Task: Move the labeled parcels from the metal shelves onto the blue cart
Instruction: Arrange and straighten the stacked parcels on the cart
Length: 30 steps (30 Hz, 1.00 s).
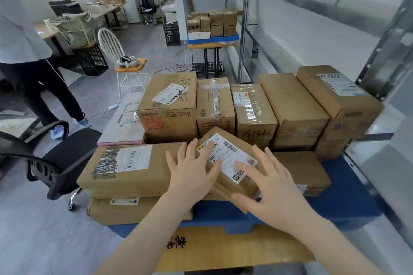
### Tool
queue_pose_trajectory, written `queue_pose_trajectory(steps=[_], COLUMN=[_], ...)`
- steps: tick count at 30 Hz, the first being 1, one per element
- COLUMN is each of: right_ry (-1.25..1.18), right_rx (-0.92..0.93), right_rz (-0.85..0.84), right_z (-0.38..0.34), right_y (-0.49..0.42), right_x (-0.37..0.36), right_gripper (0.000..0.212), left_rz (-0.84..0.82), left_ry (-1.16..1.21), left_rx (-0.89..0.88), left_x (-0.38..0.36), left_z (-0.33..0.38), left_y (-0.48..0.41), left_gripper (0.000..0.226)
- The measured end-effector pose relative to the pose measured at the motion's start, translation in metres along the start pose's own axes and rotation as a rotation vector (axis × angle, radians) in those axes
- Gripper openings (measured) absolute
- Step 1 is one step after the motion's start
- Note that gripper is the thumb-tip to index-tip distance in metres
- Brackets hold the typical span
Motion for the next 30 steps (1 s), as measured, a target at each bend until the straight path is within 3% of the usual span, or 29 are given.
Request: queue_pose_trajectory(steps=[6, 13, 19, 30], right_ry=[-0.227, -0.296, -0.388, -0.415], right_rx=[0.042, 0.068, -0.044, -0.011], right_rz=[0.057, 0.011, -0.002, -0.057], right_z=[0.019, 0.045, 0.051, 0.049], right_y=[-0.004, -0.024, -0.039, -0.056], right_x=[0.004, 0.019, 0.011, 0.009], right_gripper=[0.057, 0.052, 0.058, 0.051], left_rz=[0.064, 0.198, 0.132, 0.14], left_ry=[0.092, 0.066, 0.021, 0.013], left_rx=[-0.02, -0.051, -0.031, -0.066], left_x=[0.006, 0.018, 0.011, 0.009], left_z=[0.0, -0.012, -0.025, -0.021], left_y=[0.006, 0.018, 0.016, 0.015], left_gripper=[0.05, 0.049, 0.056, 0.059])
Point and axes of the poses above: each hand's wrist, its own y-axis away from the middle knuckle, its own x-axis out of the back of the hand, z = x × y, the point moved 8 cm from there along -y, towards the middle knuckle, and after that the axes turned 3 degrees about -y, right-handed, at the moved point
